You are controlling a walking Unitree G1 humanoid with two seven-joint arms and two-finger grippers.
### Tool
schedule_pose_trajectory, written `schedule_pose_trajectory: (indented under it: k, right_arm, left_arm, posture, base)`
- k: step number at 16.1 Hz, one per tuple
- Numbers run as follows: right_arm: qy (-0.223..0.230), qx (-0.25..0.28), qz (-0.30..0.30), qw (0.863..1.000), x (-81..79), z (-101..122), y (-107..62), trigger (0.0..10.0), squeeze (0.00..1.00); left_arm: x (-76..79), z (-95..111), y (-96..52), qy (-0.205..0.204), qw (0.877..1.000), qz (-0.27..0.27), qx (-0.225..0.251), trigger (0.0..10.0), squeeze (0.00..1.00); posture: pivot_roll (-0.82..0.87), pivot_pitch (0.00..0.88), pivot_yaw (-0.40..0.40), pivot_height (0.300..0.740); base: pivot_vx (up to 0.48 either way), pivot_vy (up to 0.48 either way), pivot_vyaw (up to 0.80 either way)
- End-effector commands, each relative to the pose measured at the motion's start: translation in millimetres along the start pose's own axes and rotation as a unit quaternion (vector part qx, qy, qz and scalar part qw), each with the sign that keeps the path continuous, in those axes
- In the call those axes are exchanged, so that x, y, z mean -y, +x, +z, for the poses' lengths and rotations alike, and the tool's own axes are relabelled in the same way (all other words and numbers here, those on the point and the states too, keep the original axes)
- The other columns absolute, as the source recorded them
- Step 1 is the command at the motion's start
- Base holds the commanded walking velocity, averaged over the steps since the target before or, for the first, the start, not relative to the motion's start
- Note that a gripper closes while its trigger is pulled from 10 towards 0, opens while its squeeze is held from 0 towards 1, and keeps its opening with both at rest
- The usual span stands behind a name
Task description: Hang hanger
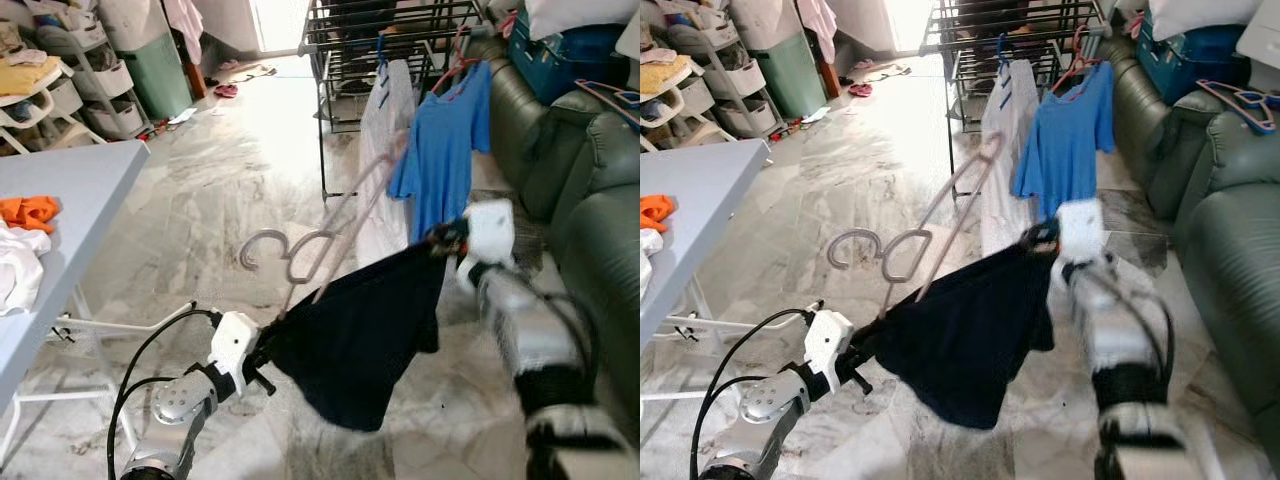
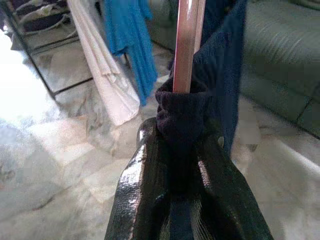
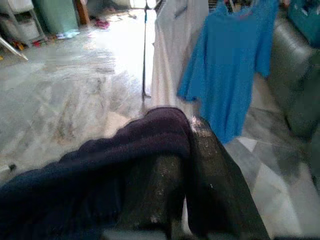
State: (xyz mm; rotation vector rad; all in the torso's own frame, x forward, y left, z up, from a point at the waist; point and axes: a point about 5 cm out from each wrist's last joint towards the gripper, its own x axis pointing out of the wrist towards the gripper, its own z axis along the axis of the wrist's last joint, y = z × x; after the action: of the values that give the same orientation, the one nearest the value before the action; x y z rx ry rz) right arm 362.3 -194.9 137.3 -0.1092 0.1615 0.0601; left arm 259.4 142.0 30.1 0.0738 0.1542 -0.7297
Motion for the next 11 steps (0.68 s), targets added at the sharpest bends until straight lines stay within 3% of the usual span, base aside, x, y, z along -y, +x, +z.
schedule_pose_trajectory:
  k: [1,3,6,9,11]
  right_arm:
    - [0.011,0.035,-0.037,0.999,17.5,23.3,4.0,10.0,0.0]
    - [0.017,0.049,-0.04,0.998,18.7,39.1,11.4,10.0,0.0]
    - [0.014,0.093,-0.028,0.995,11.8,72.2,20.2,10.0,0.0]
    - [0.002,0.117,-0.015,0.993,4.5,82.5,20.3,10.0,0.0]
    - [-0.003,0.124,-0.011,0.992,2.0,84.0,19.7,10.0,0.0]
  left_arm:
    - [-5.2,-7.6,-11.9,0.001,1.0,0.005,-0.02,10.0,0.0]
    - [2.0,-8.6,-10.5,0.022,0.999,-0.028,-0.027,10.0,0.0]
    - [16.1,-21.5,-11.1,0.018,0.992,-0.098,-0.078,10.0,0.0]
    - [17.8,-29.8,-13.6,0.006,0.988,-0.108,-0.109,10.0,0.0]
    - [14.6,-35.1,-14.7,-0.018,0.989,-0.079,-0.124,10.0,0.0]
  posture:
    - [-0.21,0.0,0.128,0.74]
    - [-0.21,0.0,0.129,0.74]
    - [-0.22,0.0,0.13,0.74]
    - [-0.21,0.0,0.129,0.74]
    - [-0.21,0.0,0.131,0.74]
  base:
    - [0.0,0.0,0.0]
    - [0.0,0.0,0.0]
    - [0.0,0.0,0.0]
    - [0.0,0.0,0.0]
    - [0.0,0.0,0.0]
